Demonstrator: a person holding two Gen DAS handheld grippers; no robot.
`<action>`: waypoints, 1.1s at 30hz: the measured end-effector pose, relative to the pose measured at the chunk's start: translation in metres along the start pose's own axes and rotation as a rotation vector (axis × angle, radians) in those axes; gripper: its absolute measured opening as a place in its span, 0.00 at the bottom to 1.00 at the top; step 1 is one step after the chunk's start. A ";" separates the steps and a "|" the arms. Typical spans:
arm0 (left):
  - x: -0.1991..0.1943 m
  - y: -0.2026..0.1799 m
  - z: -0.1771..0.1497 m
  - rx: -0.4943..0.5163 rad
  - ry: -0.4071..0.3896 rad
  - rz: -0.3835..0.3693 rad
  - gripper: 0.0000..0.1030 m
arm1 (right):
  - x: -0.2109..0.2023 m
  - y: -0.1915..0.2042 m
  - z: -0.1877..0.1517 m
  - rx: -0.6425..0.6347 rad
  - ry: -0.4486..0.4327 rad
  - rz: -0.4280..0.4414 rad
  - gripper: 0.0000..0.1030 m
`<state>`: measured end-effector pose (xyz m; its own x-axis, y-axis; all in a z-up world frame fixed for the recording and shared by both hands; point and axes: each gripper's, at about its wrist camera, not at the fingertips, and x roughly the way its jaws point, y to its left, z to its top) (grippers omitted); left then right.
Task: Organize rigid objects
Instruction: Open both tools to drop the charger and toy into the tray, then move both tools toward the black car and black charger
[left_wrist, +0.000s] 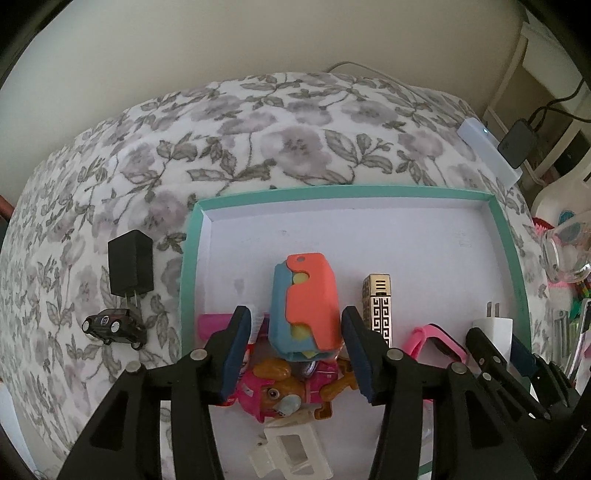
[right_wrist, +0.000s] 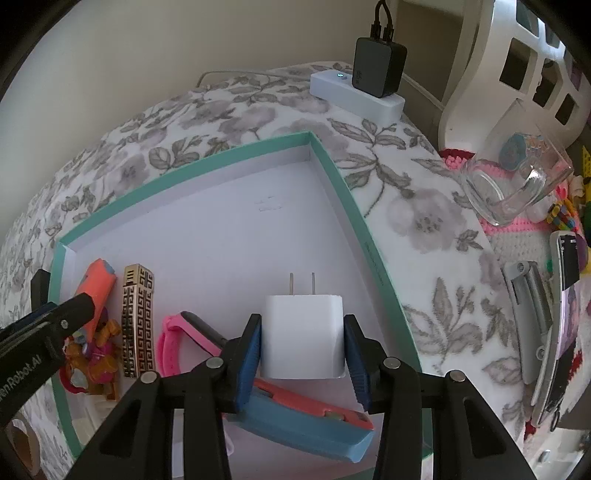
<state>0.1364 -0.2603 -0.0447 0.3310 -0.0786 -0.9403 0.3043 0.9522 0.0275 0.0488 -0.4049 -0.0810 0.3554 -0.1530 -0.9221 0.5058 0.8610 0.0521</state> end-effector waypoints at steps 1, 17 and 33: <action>-0.001 0.001 0.000 -0.001 0.000 0.001 0.51 | 0.000 0.000 0.000 -0.001 0.000 -0.002 0.45; -0.013 0.023 0.006 -0.059 -0.011 0.022 0.65 | -0.025 0.004 0.009 -0.014 -0.050 -0.037 0.51; -0.028 0.076 0.005 -0.191 -0.007 0.099 0.91 | -0.078 0.040 0.007 -0.094 -0.156 -0.014 0.82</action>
<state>0.1541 -0.1871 -0.0143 0.3571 0.0171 -0.9339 0.0957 0.9939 0.0547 0.0469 -0.3619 -0.0043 0.4701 -0.2321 -0.8516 0.4388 0.8986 -0.0027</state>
